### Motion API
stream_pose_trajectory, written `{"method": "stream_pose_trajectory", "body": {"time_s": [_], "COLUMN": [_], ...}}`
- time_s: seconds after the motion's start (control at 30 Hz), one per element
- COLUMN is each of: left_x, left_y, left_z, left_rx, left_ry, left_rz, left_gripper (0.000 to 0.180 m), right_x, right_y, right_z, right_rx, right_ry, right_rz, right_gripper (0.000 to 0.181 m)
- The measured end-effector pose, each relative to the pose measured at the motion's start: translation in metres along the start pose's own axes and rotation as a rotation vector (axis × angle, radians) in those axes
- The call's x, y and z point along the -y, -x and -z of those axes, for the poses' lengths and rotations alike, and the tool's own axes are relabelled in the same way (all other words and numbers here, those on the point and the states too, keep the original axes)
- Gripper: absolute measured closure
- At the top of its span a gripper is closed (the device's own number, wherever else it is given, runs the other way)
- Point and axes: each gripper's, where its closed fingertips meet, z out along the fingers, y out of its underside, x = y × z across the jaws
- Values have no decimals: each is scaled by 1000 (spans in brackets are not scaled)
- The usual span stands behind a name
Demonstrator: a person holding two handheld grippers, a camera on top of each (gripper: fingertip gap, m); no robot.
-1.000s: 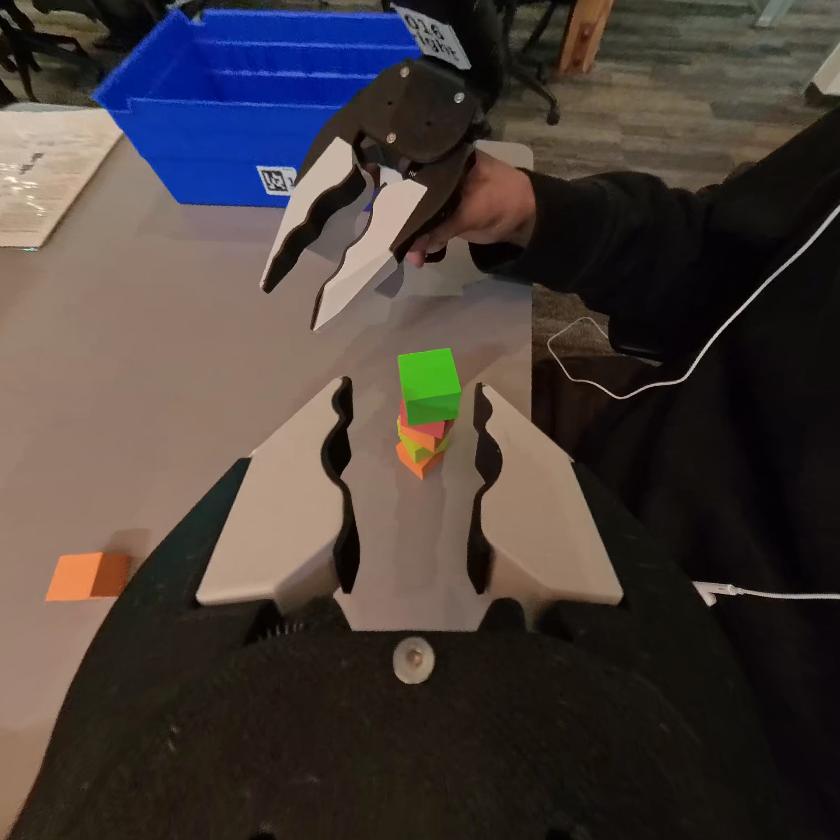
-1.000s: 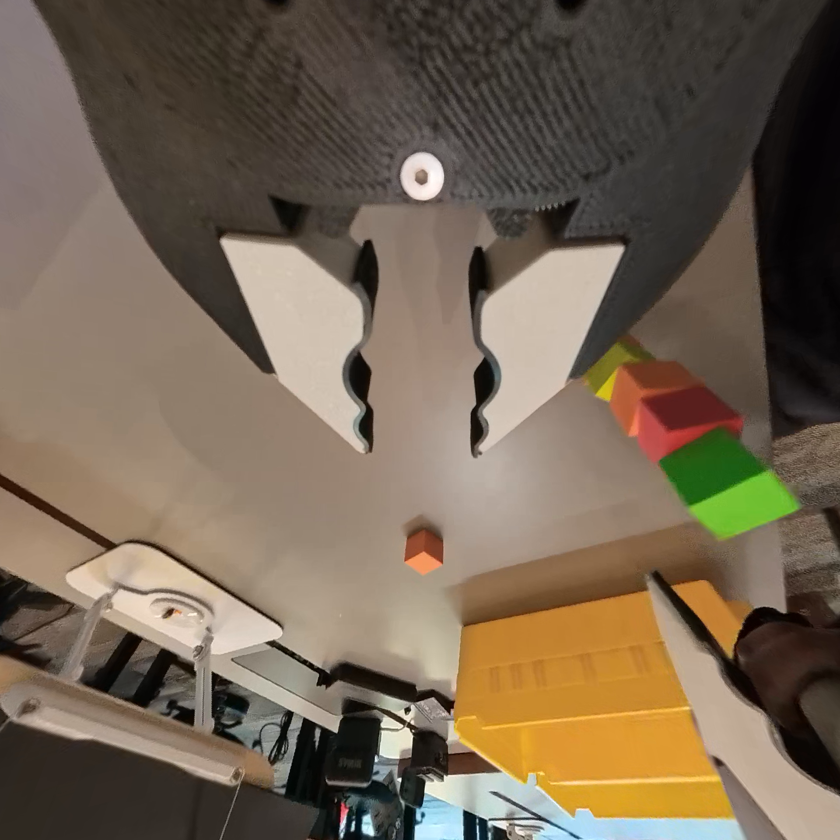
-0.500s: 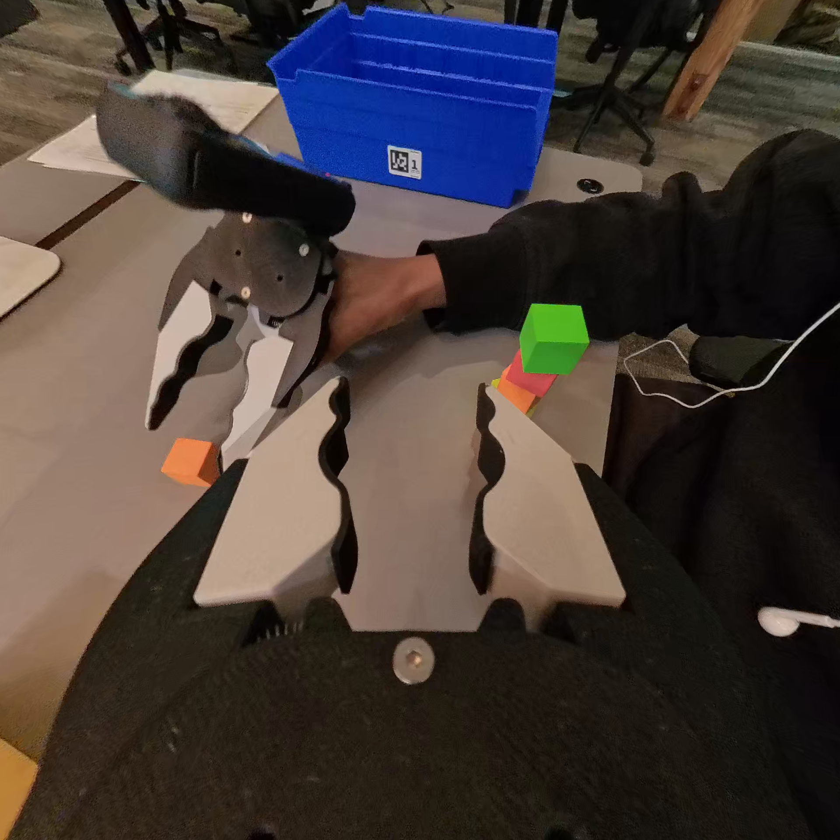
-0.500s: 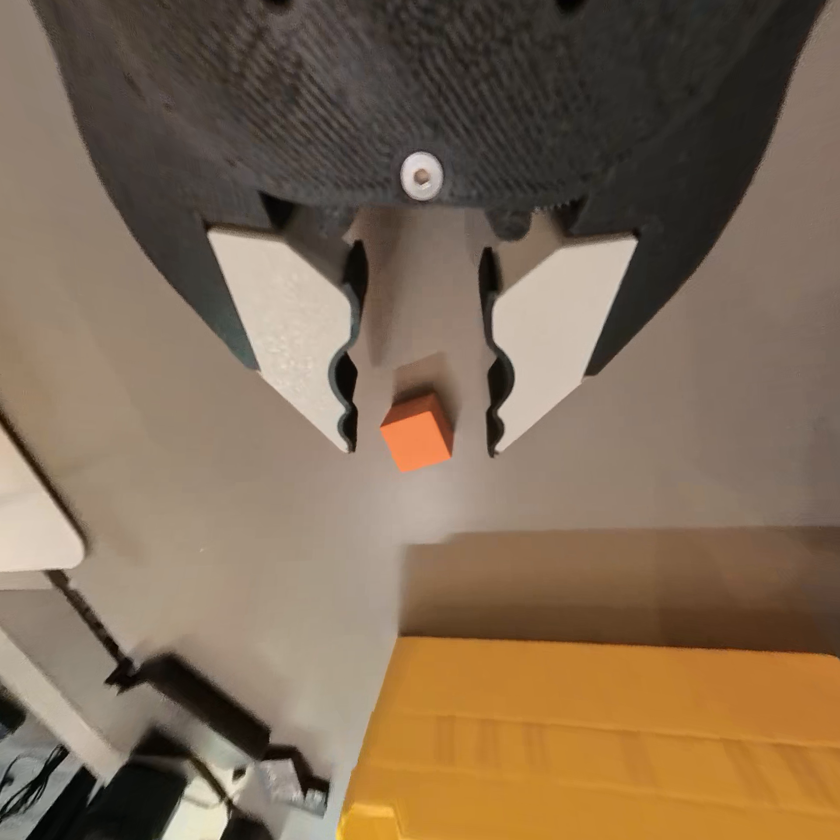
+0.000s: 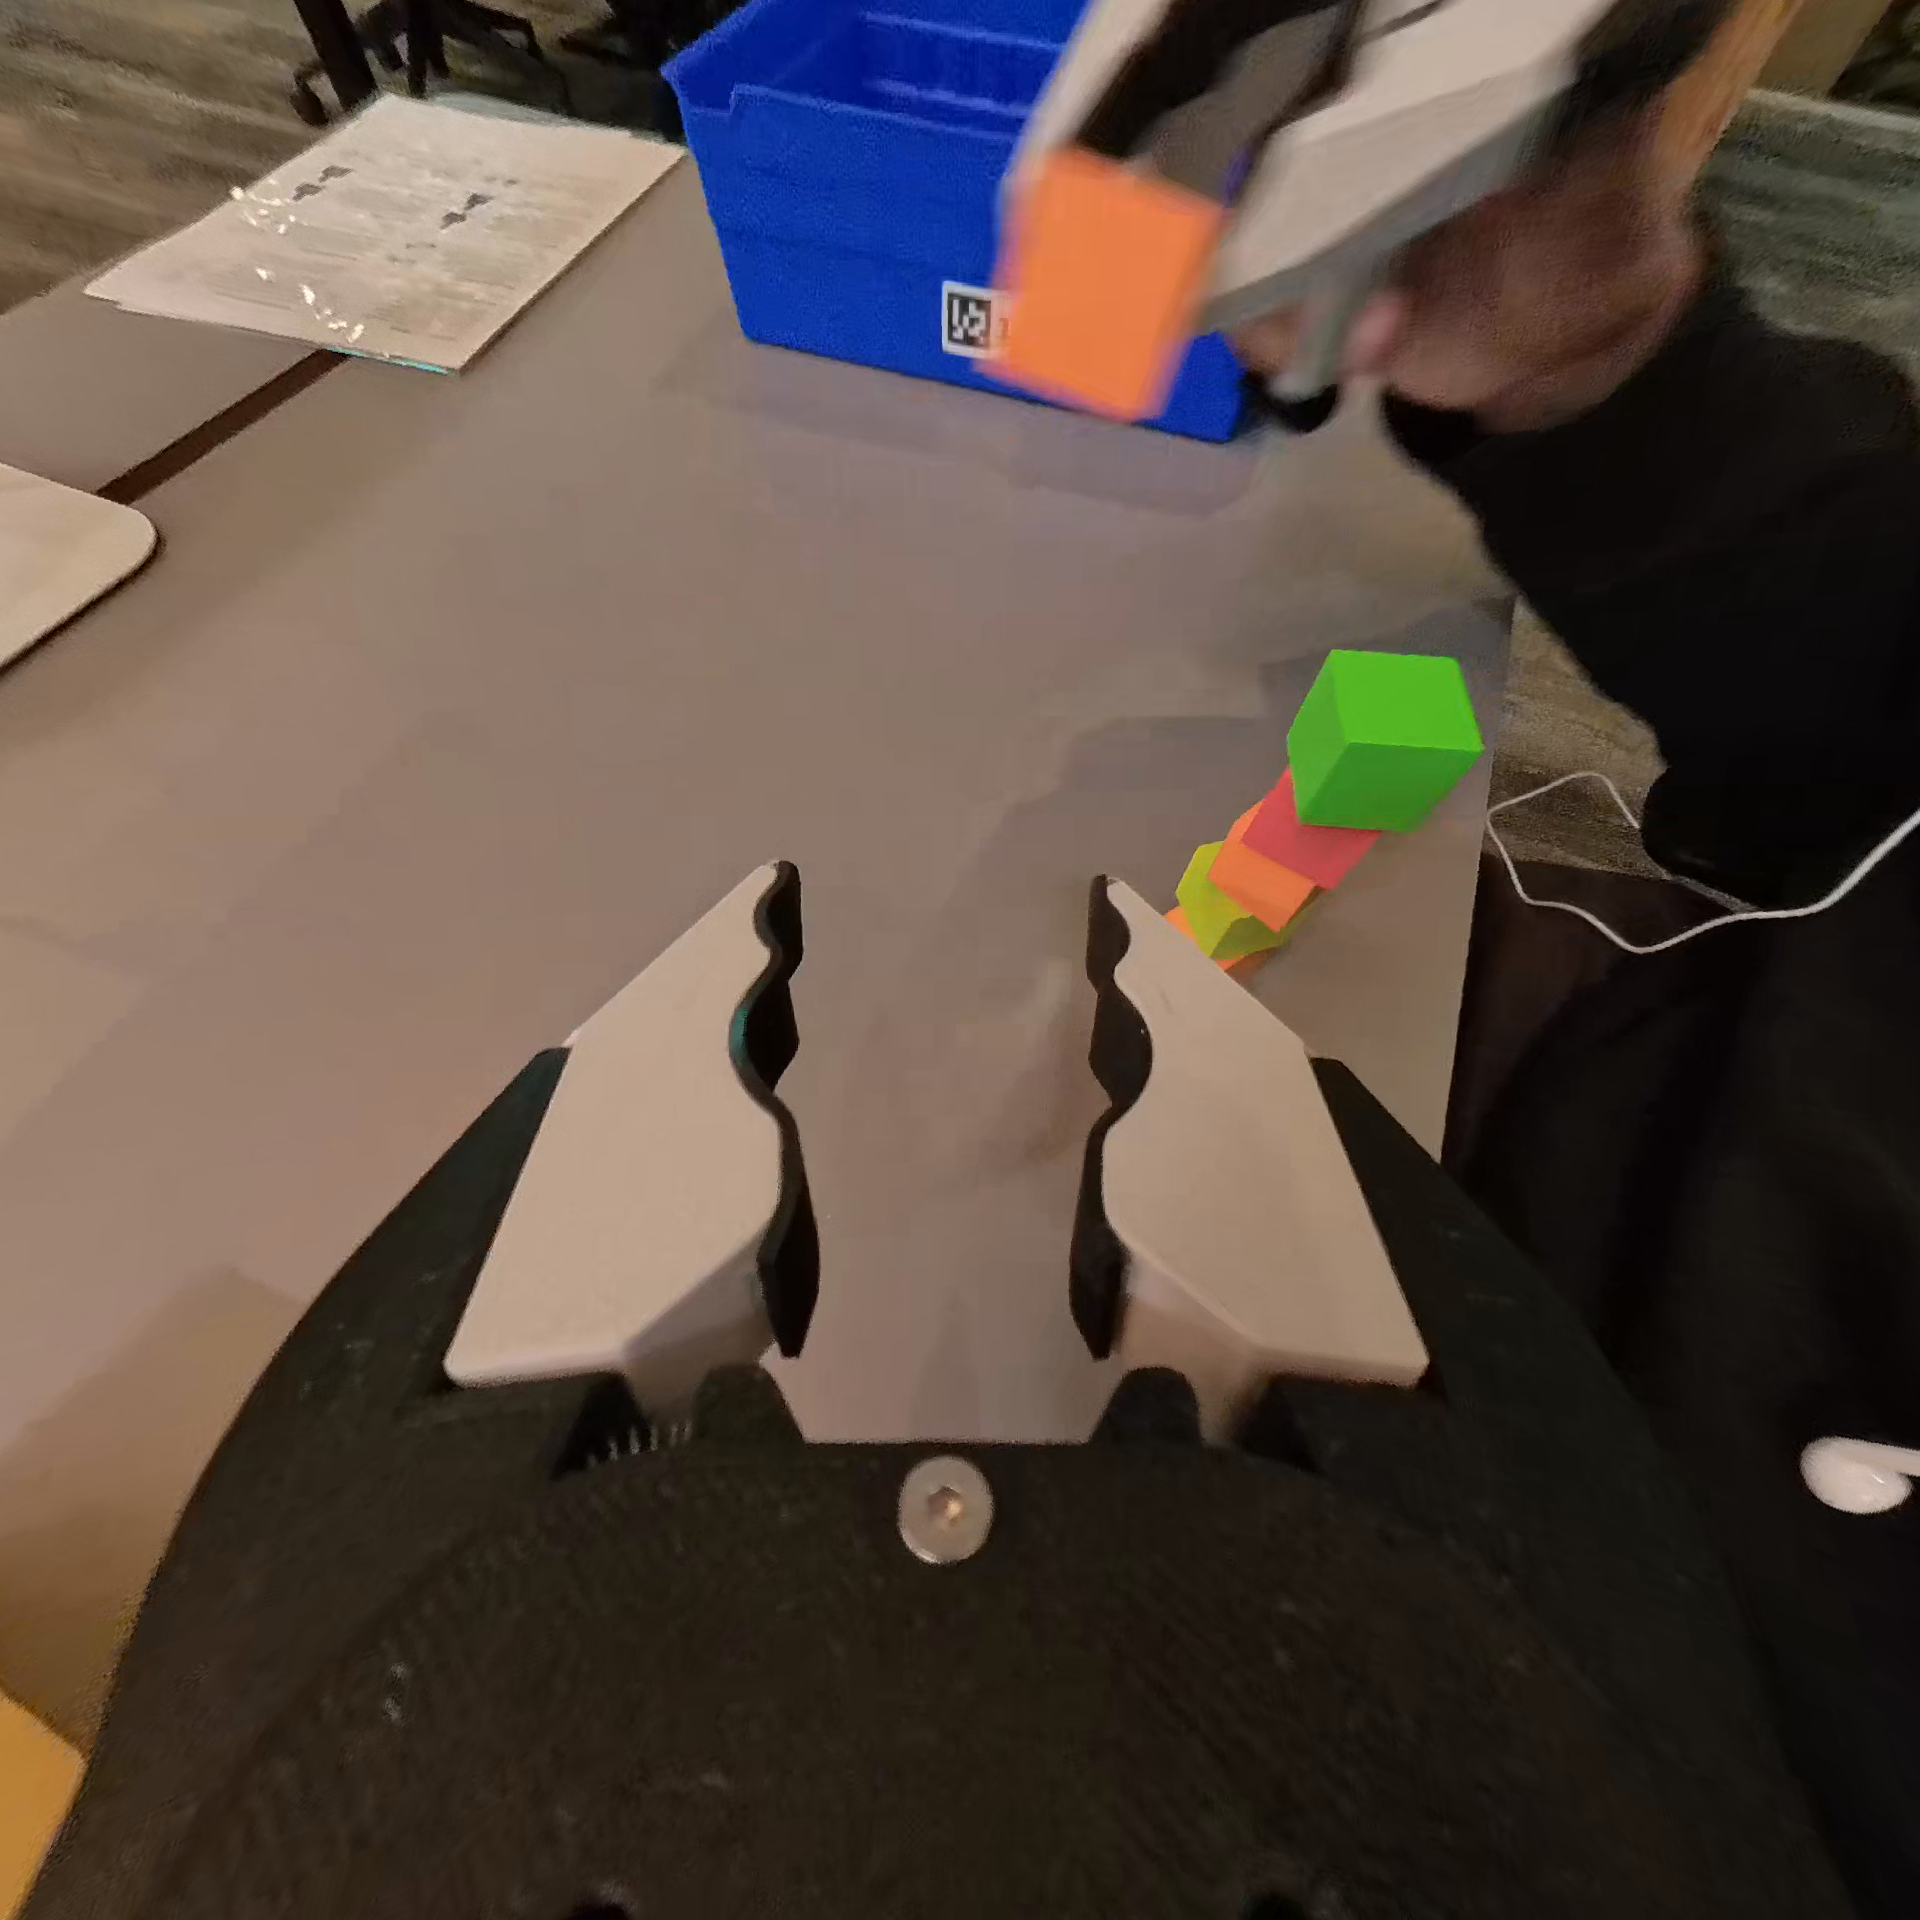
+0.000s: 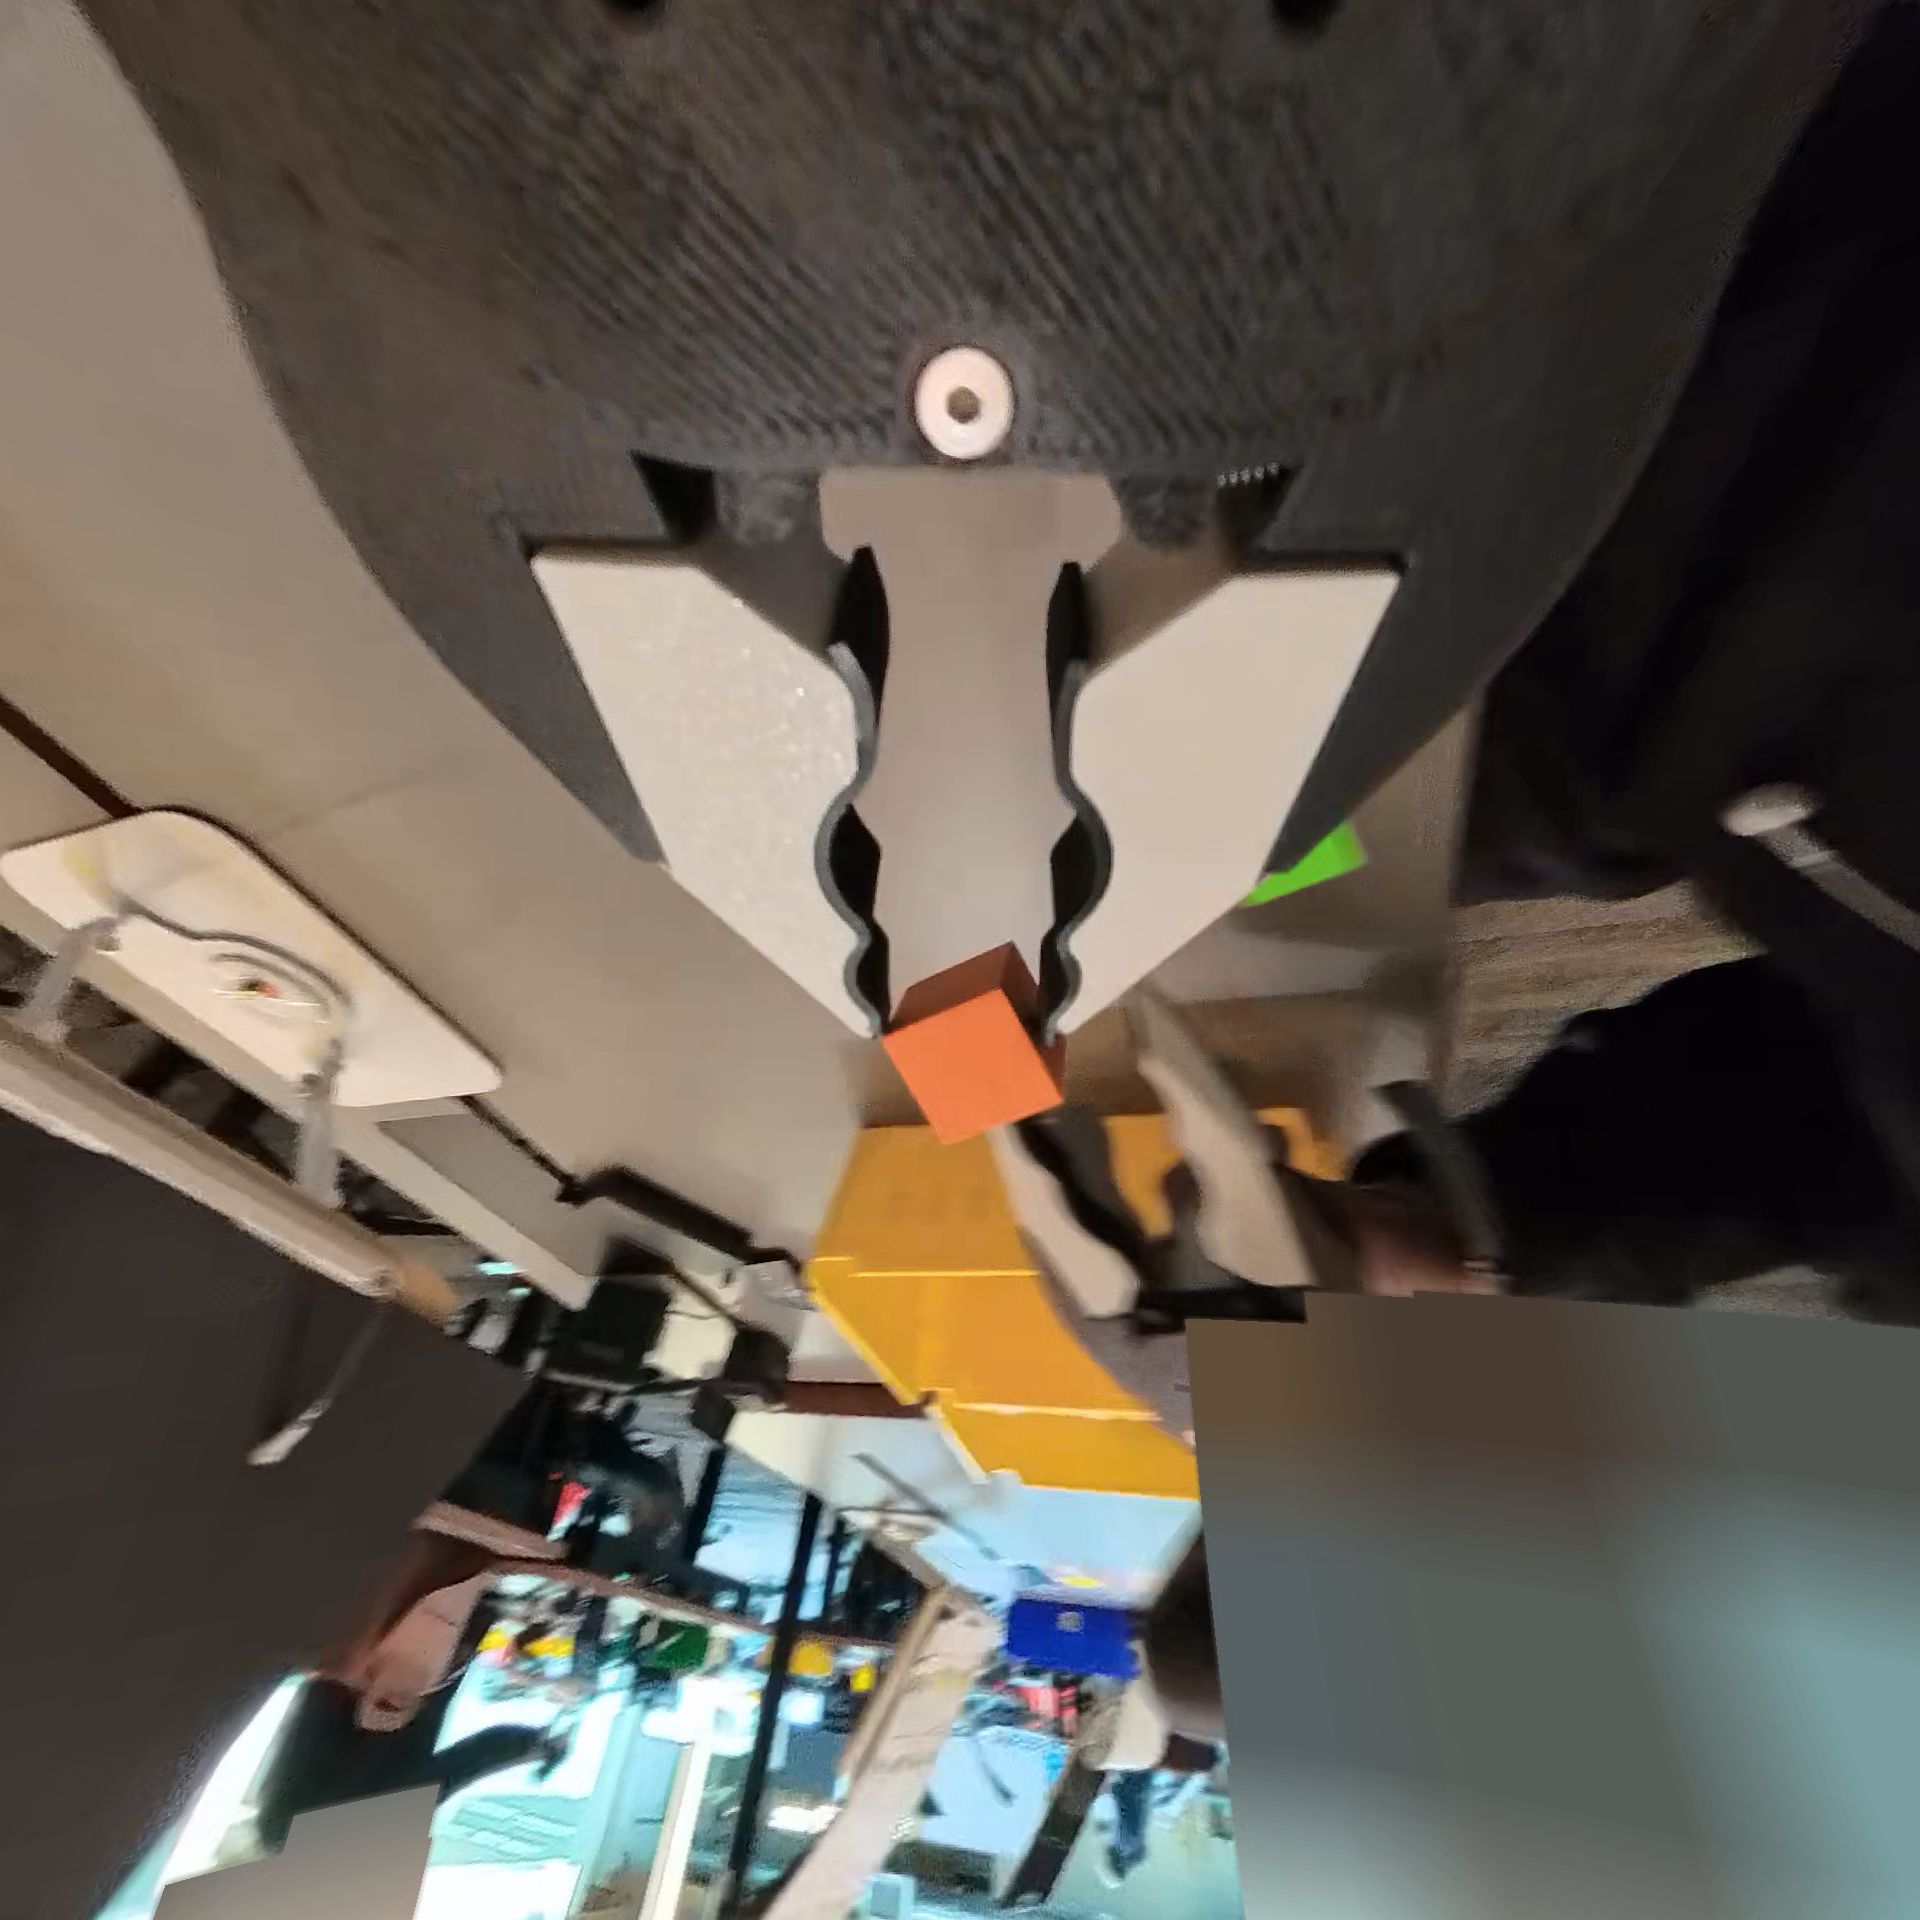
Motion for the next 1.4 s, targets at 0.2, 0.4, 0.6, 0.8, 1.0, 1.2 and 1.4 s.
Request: {"method": "stream_pose_trajectory", "body": {"time_s": [0.2, 0.4, 0.6, 0.8, 1.0, 1.2, 1.4], "left_x": [-14, -12, -12, -14, -16, -14, -15], "left_y": [-13, -14, -10, -5, -2, 1, 9], "left_z": [-26, -24, -17, -19, -21, -16, -12], "left_rx": [-49, -6, 30, 35, 43, 73, 97], "left_ry": [69, 80, 82, 78, 77, 73, 69], "left_rz": [-21, -48, -58, -42, -30, -38, -21], "left_gripper": [127, 128, 128, 129, 131, 132, 134], "right_x": [-17, -37, -34, -45, -98, -114, -107], "right_y": [58, 70, 61, 116, 177, 98, 29], "right_z": [25, 14, 29, 46, 14, -14, 15], "right_rx": [68, 128, 34, 241, 476, 123, -146], "right_ry": [163, 256, 247, 142, 326, 388, 290], "right_rz": [44, 30, 42, -49, 6, 21, -211], "right_gripper": [154, 150, 129, 152, 166, 163, 164]}}
